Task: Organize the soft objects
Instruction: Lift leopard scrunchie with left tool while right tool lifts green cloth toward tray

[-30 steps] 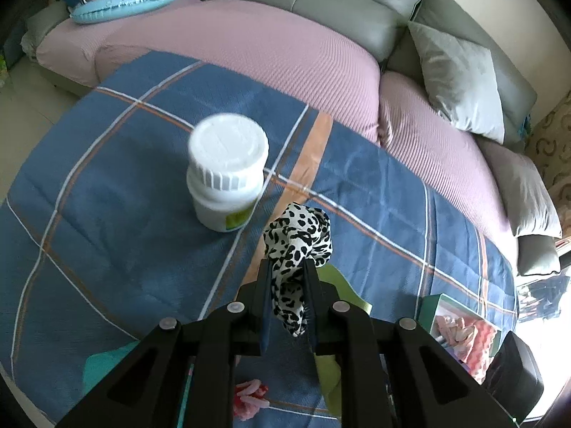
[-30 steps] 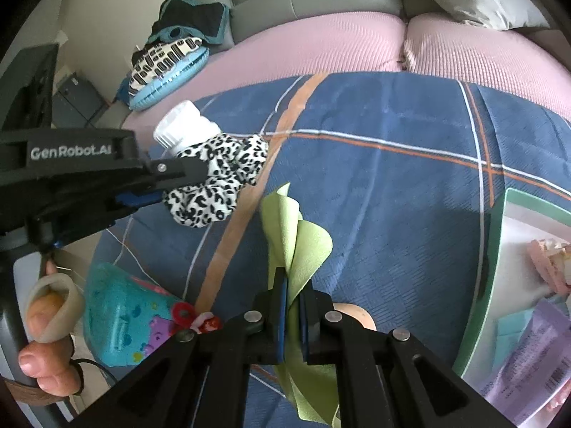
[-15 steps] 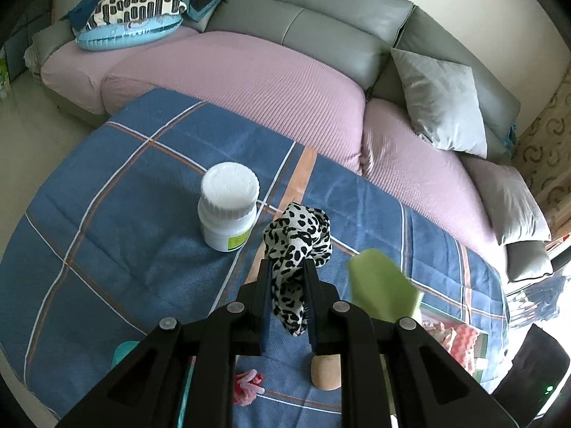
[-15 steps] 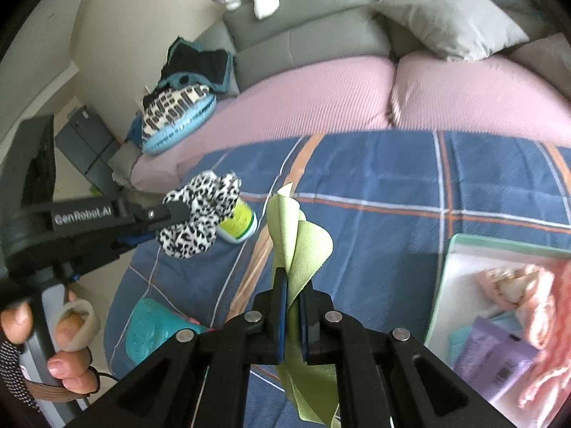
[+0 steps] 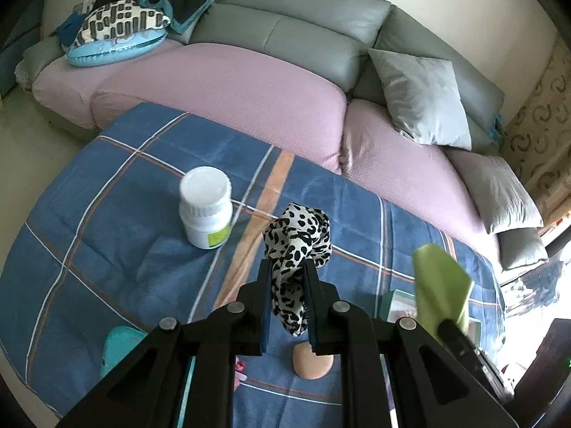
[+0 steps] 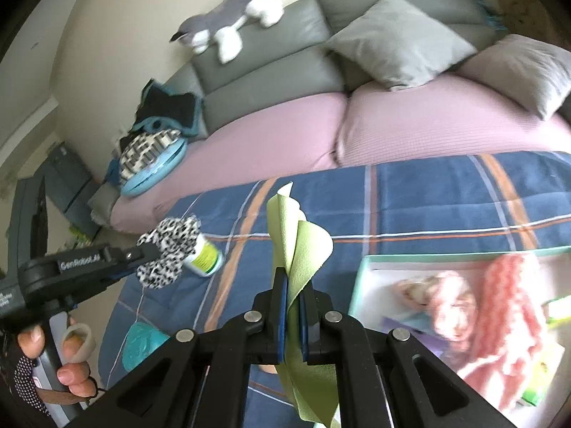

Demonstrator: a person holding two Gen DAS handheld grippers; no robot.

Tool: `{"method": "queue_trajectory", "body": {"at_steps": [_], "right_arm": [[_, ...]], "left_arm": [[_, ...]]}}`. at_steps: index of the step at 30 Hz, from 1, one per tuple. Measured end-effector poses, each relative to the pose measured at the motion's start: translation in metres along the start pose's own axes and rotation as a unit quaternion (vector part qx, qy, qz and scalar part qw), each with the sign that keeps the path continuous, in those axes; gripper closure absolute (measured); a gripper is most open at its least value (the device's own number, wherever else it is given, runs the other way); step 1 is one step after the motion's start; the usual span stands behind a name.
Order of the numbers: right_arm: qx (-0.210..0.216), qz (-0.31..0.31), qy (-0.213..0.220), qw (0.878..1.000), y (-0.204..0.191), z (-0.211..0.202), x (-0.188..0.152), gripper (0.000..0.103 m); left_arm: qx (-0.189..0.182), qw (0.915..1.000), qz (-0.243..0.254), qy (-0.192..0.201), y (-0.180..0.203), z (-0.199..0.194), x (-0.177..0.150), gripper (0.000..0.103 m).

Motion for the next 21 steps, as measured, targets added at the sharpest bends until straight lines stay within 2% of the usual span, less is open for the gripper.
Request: {"method": "queue_trajectory", "body": {"at_steps": [11, 21], "right_arm": [[-0.055, 0.058, 0.035, 0.996, 0.062, -0.046, 0.003, 0.097], [-0.087, 0.089, 0.036, 0.992, 0.095, -0.068, 0.000, 0.097]], "left_arm": [[-0.021, 0.9981, 0.058, -0.012, 0.049, 0.000, -0.018, 0.086], [-0.042, 0.9924, 0.113, -0.021, 0.095, -0.001, -0.036, 0.086]]}}
Point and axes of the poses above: each gripper's, at about its wrist camera, not at the fingertips, and z roughly the way its jaws point, y to its right, x to its top, the point moved 4 cm from there along z, roughly the way its jaws point, and after that the axes turned 2 degrees about -x, right-handed, at the moved point
